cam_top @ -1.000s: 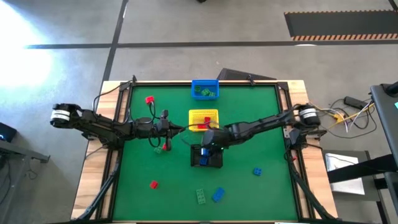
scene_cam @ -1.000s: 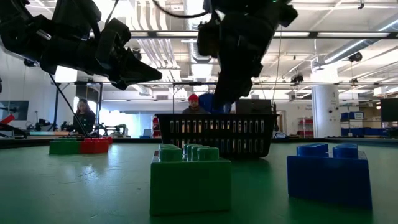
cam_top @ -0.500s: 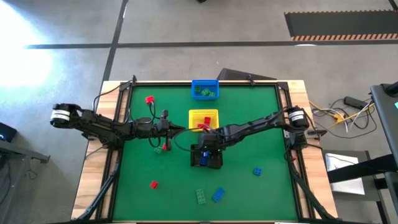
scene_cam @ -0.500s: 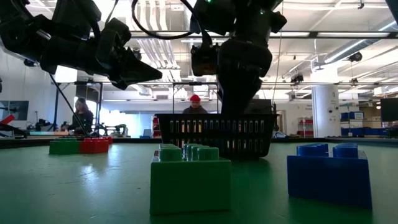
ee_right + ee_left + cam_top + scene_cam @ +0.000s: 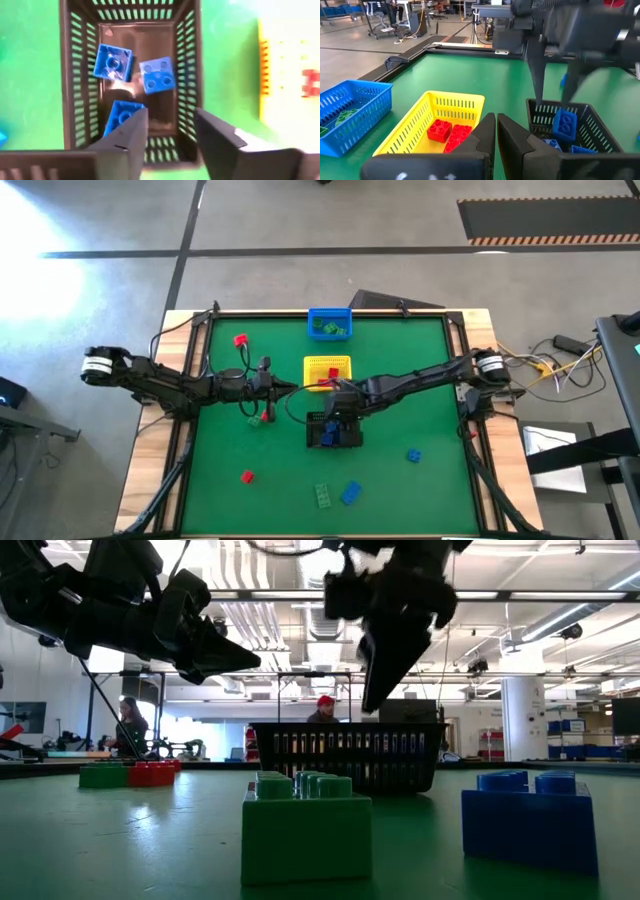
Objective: Sort & place blocks by color
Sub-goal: Put the green game piece into the blue bin
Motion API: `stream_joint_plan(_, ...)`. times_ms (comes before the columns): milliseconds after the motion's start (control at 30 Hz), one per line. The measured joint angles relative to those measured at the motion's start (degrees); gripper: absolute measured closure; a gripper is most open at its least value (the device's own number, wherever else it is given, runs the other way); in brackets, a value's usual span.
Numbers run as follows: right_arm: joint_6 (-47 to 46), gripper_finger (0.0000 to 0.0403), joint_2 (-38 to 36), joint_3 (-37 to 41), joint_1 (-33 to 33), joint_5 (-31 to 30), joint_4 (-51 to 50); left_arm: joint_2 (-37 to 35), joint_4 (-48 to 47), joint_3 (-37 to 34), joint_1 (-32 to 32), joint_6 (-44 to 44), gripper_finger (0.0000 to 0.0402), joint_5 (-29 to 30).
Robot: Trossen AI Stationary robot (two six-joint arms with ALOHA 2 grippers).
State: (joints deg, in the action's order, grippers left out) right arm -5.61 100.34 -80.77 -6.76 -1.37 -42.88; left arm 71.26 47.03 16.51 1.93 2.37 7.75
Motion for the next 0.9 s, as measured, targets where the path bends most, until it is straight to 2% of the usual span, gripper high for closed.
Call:
stream_joint_plan(133, 1.9, 0.0314, -6.8, 3.5, -0.9, -1.7, 0.7, 0.0, 0.0, 0.0, 0.0, 0.0, 0.0402, 0.0)
stream_joint_plan(333, 2.2, 0.0388, -18.9, 16.3, -1.3, -1.8, 13.6, 0.0, 0.0, 0.0, 0.0, 0.0, 0.0402, 0.0)
stream_joint_plan(600, 2.6, 0.0393, -29.5, 35.9, -1.1, -1.8, 35.3, 0.0, 0.0, 0.0, 0.0, 0.0, 0.0402, 0.0)
stream_joint_plan(900, 3.9, 0.0393, -32.4, 48.2, -1.1, -1.8, 51.3, 0.0, 0.0, 0.0, 0.0, 0.0, 0.0402, 0.0)
